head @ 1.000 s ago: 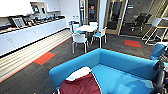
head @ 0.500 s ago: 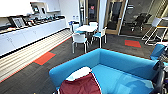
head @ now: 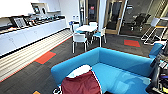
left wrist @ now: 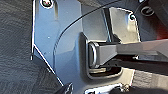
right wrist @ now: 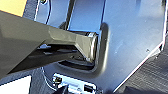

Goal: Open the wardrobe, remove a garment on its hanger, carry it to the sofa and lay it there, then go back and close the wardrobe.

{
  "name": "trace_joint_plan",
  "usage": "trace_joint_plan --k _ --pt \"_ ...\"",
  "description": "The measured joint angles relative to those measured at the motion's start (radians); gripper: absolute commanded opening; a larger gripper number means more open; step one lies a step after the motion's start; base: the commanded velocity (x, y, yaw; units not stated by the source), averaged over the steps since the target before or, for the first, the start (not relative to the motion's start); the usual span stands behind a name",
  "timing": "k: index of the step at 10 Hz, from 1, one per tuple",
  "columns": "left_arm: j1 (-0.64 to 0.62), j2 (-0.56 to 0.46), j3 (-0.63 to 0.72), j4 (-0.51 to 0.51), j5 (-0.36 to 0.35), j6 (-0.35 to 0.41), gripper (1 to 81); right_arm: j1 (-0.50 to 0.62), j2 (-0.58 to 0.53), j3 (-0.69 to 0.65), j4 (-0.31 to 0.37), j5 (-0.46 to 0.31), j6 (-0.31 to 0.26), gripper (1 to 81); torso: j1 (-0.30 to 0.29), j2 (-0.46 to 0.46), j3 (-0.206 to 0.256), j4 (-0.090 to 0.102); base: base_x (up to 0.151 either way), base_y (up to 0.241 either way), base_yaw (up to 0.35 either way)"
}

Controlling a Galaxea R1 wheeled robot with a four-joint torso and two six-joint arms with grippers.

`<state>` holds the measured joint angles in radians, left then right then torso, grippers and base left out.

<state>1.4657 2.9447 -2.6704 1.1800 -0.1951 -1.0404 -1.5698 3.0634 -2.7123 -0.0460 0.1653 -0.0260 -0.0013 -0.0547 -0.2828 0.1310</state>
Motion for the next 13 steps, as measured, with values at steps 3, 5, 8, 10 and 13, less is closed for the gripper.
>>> trace_joint_plan --k 3,5,8,10,13 --pt "-0.004 0.0 0.0 0.001 0.0 0.0 81.1 0.001 0.0 -0.001 0.0 0.001 0.0 81.1 0.0 0.0 0.0 0.0 -0.109 0.0 0.0" --pt "0.0 0.001 0.0 0.001 0.0 0.0 81.1 -0.001 0.001 -0.001 0.0 0.0 0.0 81.1 0.0 -0.001 0.0 0.0 -0.089 0.0 0.0" --pt "-0.005 0.01 0.0 0.002 0.0 0.0 81.1 0.004 0.001 -0.003 0.0 0.002 0.0 81.1 0.001 -0.001 0.0 0.0 -0.083 0.0 0.0" --pt "0.004 0.009 -0.001 0.003 0.002 0.0 81.1 0.0 0.003 -0.004 0.0 -0.001 0.001 81.1 0.0 -0.002 0.0 0.0 -0.041 0.0 0.0" --pt "0.003 0.009 -0.001 0.003 0.003 0.0 81.1 0.0 0.003 -0.005 0.0 -0.001 0.0 81.1 0.0 -0.002 0.0 0.0 0.0 0.0 0.0"
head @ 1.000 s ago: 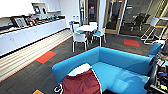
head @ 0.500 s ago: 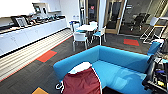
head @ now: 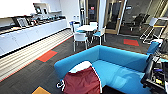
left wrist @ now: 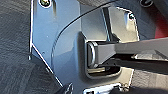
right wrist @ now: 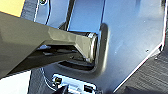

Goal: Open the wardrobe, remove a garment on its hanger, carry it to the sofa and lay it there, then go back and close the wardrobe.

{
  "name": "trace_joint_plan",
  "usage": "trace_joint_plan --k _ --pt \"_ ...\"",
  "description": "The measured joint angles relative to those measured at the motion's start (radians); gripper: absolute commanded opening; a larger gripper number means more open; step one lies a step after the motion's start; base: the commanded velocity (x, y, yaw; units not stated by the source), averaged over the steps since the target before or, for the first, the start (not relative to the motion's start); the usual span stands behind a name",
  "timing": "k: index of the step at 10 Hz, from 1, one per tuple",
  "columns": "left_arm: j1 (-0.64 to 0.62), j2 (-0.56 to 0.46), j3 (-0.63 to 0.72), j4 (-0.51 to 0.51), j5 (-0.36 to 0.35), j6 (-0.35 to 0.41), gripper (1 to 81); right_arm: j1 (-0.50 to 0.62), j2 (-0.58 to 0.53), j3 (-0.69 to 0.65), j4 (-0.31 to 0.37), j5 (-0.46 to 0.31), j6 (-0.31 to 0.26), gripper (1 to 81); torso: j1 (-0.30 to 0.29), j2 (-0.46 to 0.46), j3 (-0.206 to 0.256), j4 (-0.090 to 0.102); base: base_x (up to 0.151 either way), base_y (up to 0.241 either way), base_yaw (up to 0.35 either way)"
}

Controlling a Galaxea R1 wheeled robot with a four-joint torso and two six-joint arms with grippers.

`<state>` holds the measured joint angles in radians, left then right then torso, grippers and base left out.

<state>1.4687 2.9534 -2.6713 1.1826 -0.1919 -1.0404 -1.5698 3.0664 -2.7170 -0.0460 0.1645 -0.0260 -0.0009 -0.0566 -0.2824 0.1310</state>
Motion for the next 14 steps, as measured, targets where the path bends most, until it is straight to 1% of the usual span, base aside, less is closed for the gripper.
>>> trace_joint_plan --k 7,14 --pt "-0.005 0.005 0.0 -0.001 0.008 0.0 81.1 0.004 0.0 0.0 0.0 0.0 0.0 81.1 0.001 0.0 0.0 0.0 0.0 0.0 0.0" --pt "-0.012 0.004 -0.002 -0.004 0.01 -0.004 81.1 0.005 -0.001 -0.003 0.0 0.001 0.0 81.1 0.001 0.0 0.0 0.0 0.0 0.0 0.243"
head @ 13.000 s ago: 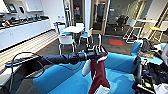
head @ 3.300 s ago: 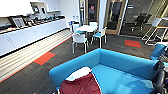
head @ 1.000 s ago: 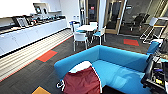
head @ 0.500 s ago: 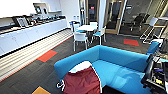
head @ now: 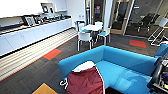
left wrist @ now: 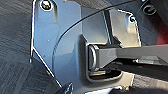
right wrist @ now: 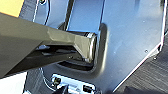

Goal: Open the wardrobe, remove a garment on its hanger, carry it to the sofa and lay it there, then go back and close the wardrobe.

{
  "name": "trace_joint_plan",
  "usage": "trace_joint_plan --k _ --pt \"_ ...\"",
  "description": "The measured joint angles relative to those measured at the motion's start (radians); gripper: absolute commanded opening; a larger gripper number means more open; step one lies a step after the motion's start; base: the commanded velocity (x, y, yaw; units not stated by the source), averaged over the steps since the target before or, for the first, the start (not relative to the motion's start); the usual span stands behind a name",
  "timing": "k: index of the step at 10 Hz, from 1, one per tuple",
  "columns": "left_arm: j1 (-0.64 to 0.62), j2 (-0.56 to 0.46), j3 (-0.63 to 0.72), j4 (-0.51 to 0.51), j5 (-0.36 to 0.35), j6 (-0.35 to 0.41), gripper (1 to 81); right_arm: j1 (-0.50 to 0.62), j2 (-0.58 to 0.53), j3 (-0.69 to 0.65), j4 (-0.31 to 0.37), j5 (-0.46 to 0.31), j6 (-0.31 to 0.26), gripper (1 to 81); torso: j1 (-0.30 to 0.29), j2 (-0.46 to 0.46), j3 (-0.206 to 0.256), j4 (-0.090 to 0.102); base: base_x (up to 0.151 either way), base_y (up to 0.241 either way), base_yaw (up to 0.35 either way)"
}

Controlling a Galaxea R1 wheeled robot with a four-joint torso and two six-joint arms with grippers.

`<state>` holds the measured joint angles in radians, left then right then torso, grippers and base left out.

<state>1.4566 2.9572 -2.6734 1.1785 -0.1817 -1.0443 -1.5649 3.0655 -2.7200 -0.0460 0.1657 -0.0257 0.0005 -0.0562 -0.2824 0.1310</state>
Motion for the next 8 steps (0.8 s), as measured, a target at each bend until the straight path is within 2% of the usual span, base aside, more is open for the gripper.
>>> trace_joint_plan --k 8 --pt "-0.002 0.068 -0.064 0.012 0.053 0.045 81.1 0.001 0.009 -0.024 0.0 -0.003 0.0 81.1 0.0 0.0 0.0 0.0 0.0 0.0 0.252"
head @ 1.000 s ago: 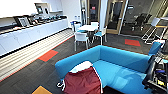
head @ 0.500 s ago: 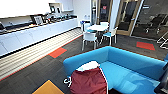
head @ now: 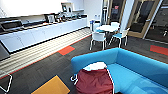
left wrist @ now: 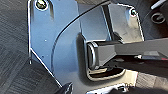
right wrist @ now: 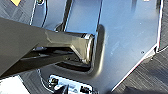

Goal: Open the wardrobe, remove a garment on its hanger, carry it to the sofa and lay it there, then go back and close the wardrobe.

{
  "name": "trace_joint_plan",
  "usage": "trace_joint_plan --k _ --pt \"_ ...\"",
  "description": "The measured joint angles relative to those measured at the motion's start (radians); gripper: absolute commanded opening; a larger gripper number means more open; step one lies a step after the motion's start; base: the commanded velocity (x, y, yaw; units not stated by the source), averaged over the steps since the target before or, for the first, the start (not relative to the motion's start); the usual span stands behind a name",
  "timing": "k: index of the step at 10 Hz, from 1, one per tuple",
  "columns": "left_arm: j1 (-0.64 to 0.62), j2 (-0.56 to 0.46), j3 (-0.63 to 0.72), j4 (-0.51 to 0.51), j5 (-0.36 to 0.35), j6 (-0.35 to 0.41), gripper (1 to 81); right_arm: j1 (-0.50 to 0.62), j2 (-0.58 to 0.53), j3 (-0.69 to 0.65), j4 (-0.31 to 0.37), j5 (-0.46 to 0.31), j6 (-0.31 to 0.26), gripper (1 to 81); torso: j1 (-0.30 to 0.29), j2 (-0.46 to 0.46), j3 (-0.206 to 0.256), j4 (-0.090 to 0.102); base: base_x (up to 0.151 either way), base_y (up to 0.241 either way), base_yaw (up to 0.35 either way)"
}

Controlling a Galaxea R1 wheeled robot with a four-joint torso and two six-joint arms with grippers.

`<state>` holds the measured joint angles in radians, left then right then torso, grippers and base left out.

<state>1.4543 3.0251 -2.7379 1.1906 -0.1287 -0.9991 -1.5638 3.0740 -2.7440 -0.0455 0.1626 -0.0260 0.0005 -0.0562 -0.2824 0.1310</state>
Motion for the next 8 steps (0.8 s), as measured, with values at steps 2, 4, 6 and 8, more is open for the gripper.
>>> trace_joint_plan --k 2,4,6,8 --pt "0.001 0.001 -0.003 0.0 0.003 0.008 81.1 0.002 0.006 -0.001 0.0 0.001 0.0 81.1 0.0 0.0 0.0 0.0 0.0 0.0 0.256" --pt "0.001 0.006 -0.003 0.001 0.004 0.008 81.1 0.001 0.005 -0.001 0.0 0.0 0.0 81.1 0.0 0.0 0.0 0.0 0.0 0.0 0.256" --pt "0.002 0.007 -0.003 0.002 0.004 0.008 81.1 -0.003 0.006 -0.001 0.0 -0.001 0.0 81.1 0.0 0.0 0.017 0.0 0.0 0.0 0.256" --pt "0.003 0.009 -0.003 0.002 0.005 0.008 81.1 -0.007 0.006 -0.001 0.0 -0.001 0.0 81.1 0.0 0.0 0.064 0.0 0.0 0.0 0.256"
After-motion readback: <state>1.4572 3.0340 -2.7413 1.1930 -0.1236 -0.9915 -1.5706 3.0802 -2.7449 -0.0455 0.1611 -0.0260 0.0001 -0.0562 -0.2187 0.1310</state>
